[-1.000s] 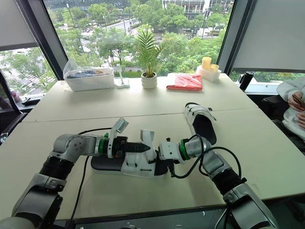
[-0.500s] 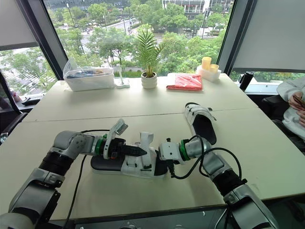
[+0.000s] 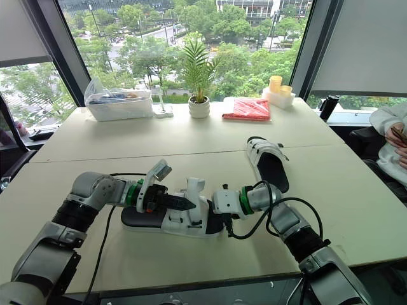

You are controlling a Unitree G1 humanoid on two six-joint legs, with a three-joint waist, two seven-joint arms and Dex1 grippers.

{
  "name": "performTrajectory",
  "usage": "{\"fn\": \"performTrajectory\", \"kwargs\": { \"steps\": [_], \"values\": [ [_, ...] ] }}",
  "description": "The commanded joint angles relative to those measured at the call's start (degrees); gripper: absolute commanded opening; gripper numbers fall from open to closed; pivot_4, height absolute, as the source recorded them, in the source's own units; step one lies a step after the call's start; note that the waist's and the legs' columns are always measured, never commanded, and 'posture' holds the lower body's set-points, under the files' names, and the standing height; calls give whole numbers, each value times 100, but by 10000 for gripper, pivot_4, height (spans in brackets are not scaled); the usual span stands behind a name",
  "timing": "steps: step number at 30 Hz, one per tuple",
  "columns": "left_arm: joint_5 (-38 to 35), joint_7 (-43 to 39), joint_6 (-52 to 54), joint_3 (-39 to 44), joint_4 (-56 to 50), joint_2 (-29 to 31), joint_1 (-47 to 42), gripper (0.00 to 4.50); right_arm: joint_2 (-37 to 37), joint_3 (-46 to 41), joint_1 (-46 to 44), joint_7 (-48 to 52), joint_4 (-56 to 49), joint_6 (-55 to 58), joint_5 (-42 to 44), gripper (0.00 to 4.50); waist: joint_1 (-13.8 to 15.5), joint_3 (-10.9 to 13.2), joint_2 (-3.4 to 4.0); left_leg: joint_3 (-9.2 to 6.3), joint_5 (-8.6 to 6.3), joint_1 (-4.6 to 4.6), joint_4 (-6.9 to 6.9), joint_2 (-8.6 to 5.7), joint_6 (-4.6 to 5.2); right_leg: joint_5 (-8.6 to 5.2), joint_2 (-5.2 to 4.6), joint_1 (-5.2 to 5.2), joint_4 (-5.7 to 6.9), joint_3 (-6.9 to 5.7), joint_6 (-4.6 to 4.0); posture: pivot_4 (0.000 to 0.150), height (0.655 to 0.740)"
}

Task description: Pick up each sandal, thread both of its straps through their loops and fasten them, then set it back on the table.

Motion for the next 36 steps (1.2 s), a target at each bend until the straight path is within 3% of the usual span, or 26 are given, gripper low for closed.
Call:
{"fn": "performTrajectory", "kwargs": {
  "steps": [1, 11, 22, 36],
  "values": [
    [-113, -145, 115, 137, -91, 61, -138, 380, -94, 166, 188, 10, 198, 214, -328, 0, -2, 0, 0, 0, 0, 0, 0, 0, 0, 0, 0, 0, 0, 0, 0, 1500, 7400],
    [83, -429, -55, -131, -204, 226, -47, 380, -98, 175, 209, 6, 169, 223, -327, 0, 2, 0, 0, 0, 0, -4, 0, 0, 0, 0, 0, -5, 0, 0, 0, 1500, 7400],
    [1035, -985, -1405, -790, 217, 319, -19, 380, -148, 172, 267, 16, 56, 276, -324, 0, 10, 0, 0, 0, -1, -7, -6, 0, -1, -1, -2, -9, -2, 0, -2, 1500, 7400],
    [2283, -1073, -3634, -989, 764, -92, -17, 380, -190, 144, 329, 16, -70, 378, -313, 0, 25, -1, 1, -1, 2, -8, -11, -1, 5, -2, -3, -2, -19, -1, -1, 1500, 7400]
  ]
}}
